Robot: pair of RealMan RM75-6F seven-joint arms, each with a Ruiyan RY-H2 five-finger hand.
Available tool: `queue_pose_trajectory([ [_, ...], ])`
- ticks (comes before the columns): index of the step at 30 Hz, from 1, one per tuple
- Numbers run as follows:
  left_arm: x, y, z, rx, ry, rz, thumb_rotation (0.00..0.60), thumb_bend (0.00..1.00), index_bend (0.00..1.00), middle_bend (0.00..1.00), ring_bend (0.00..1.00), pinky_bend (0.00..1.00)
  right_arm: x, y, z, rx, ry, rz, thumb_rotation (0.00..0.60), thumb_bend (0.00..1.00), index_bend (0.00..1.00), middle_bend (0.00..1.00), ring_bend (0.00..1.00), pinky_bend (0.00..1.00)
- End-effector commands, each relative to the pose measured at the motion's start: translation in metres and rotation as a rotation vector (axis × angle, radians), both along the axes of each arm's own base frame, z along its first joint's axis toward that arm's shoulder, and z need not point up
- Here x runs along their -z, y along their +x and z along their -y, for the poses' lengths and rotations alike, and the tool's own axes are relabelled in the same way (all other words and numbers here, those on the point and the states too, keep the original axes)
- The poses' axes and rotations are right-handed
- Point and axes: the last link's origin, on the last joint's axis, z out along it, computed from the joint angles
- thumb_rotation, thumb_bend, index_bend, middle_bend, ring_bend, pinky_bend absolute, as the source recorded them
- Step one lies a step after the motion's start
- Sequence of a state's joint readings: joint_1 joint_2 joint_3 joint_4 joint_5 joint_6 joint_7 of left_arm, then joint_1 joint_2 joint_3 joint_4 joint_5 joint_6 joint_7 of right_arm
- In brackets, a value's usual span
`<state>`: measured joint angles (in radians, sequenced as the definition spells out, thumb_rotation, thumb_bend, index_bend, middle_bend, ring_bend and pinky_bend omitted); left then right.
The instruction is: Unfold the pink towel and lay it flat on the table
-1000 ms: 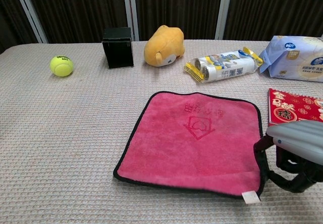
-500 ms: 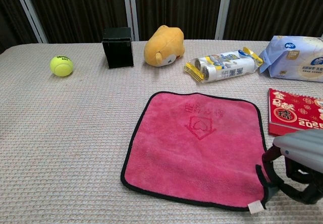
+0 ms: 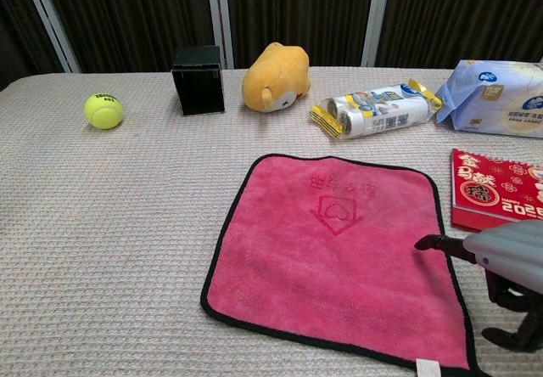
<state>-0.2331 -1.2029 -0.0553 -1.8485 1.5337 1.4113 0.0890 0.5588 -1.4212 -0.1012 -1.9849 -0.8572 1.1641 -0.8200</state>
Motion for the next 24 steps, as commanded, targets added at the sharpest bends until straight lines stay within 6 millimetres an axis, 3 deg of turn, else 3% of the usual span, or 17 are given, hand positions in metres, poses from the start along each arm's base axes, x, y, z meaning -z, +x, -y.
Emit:
queue_pose_trajectory([
  [1,0.000,0.000,0.000,0.000,-0.001,-0.001,0.600,0.05,0.00,0.00,0.00,0.00,-0.003,0.000,0.006,-0.026,-0.038,-0.011,0.600,0.37,0.00,0.93,0.91,0.75],
  [11,0.003,-0.001,-0.001,0.000,-0.010,-0.010,0.600,0.05,0.00,0.00,0.00,0.00,-0.034,-0.018,0.029,-0.159,-0.315,0.035,0.600,0.37,0.00,0.70,0.70,0.63],
  [14,0.005,-0.002,-0.001,0.000,-0.015,-0.018,0.600,0.05,0.00,0.00,0.00,0.00,-0.044,-0.029,0.032,-0.191,-0.389,0.058,0.600,0.37,0.00,0.59,0.61,0.52],
  [17,0.007,-0.002,-0.001,0.000,-0.019,-0.027,0.600,0.05,0.00,0.00,0.00,0.00,-0.052,-0.042,0.034,-0.190,-0.447,0.086,0.600,0.37,0.00,0.44,0.46,0.39],
  [21,0.010,-0.003,-0.001,-0.001,-0.027,-0.037,0.600,0.05,0.00,0.00,0.00,0.00,-0.060,-0.065,0.031,-0.167,-0.484,0.099,0.600,0.37,0.00,0.20,0.17,0.20],
  [24,0.012,-0.004,-0.001,0.001,-0.031,-0.044,0.600,0.05,0.00,0.00,0.00,0.00,-0.065,-0.078,0.026,-0.161,-0.506,0.076,0.600,0.37,0.00,0.03,0.01,0.05],
])
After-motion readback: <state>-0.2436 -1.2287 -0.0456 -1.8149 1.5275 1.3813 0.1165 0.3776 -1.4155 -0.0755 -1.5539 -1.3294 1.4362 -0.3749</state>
